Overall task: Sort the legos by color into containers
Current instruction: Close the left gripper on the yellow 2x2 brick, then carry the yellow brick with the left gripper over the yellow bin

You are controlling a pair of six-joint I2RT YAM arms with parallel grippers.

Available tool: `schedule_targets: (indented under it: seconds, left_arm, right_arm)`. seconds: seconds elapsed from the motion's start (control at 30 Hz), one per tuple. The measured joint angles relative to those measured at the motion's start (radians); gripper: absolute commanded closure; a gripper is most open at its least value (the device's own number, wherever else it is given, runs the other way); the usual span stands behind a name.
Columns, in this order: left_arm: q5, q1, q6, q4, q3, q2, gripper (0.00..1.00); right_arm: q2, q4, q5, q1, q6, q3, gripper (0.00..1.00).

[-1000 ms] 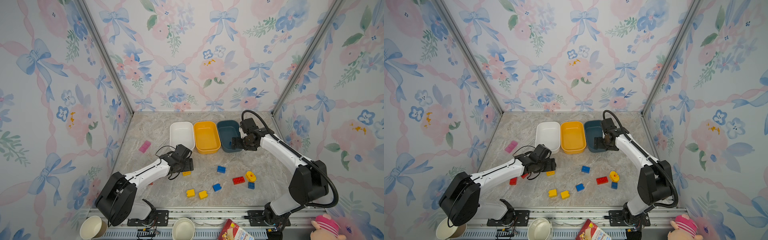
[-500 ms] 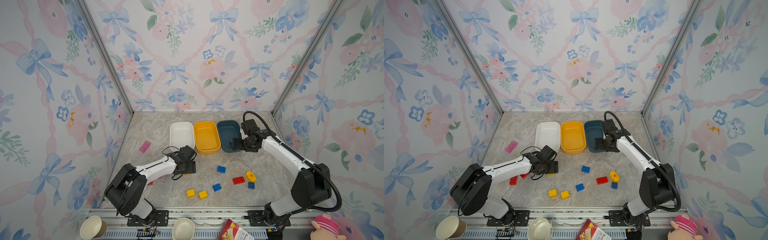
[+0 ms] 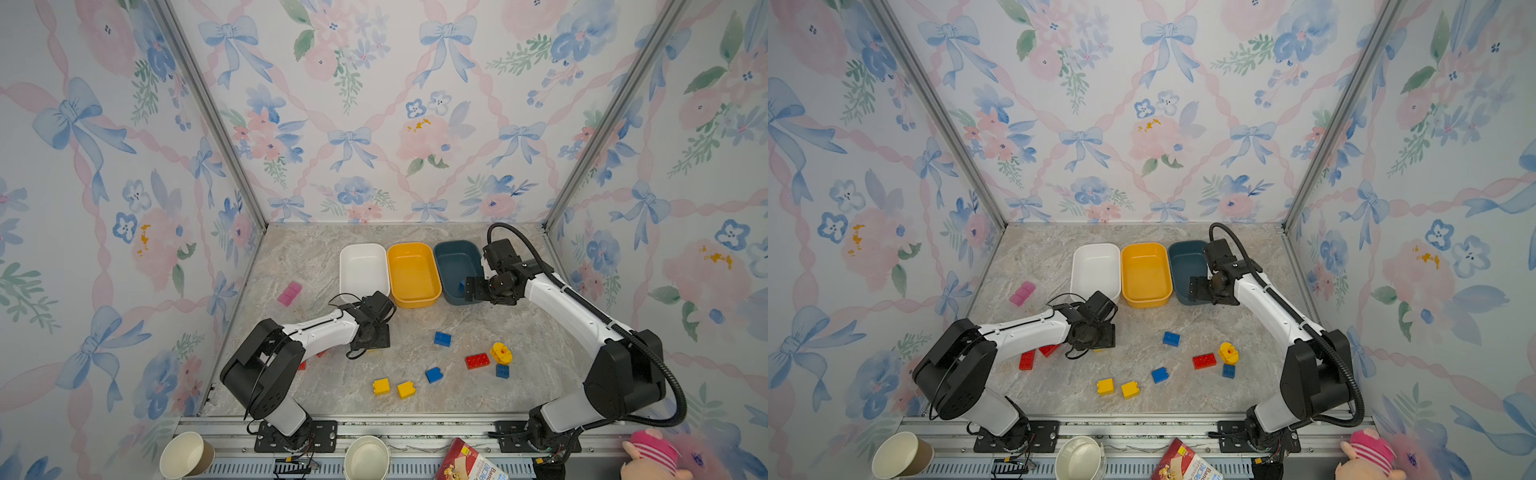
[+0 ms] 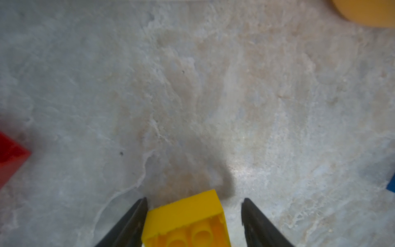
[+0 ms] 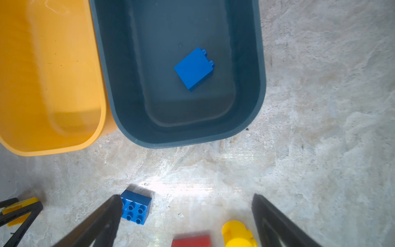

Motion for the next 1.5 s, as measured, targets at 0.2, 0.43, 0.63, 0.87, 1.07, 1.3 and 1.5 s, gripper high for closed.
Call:
schedule_targets:
  seconds: [0.2, 0.43, 0.63, 0.87, 1.07, 1.3, 1.5]
  left_arm:
    - [0.000, -0.011, -0.002, 0.000, 0.000, 0.000, 0.49]
    - [0.001, -0.018, -0.004, 0.000, 0.016, 0.005, 0.55]
    - [0.000, -0.039, -0.001, -0.008, 0.071, 0.005, 0.57]
    - [-0.002, -0.072, 0.019, -0.011, 0.193, 0.005, 0.57]
    - [-0.031, -0.083, 0.066, -0.019, 0.358, 0.017, 0.57]
    - [-0.072, -0.078, 0.127, -0.011, 0.624, 0.197, 0.57]
    - [-0.082, -0.047, 0.171, -0.008, 0.812, 0.408, 0.56]
  right_arm:
    - [-0.001, 0.001, 0.000, -0.001, 0.000, -0.005, 0.03]
    - [-0.006, 0.001, 0.000, -0.001, 0.000, -0.018, 0.03]
    - [-0.029, 0.001, 0.000, -0.003, 0.000, -0.023, 0.03]
    - [-0.072, 0.004, -0.008, -0.003, 0.009, -0.047, 0.03]
    - [-0.100, 0.003, -0.019, -0.007, 0.027, -0.079, 0.03]
    - [-0.116, 0.003, -0.023, -0.008, 0.035, -0.080, 0.03]
    - [-0.117, -0.001, -0.027, -0.008, 0.042, -0.080, 0.03]
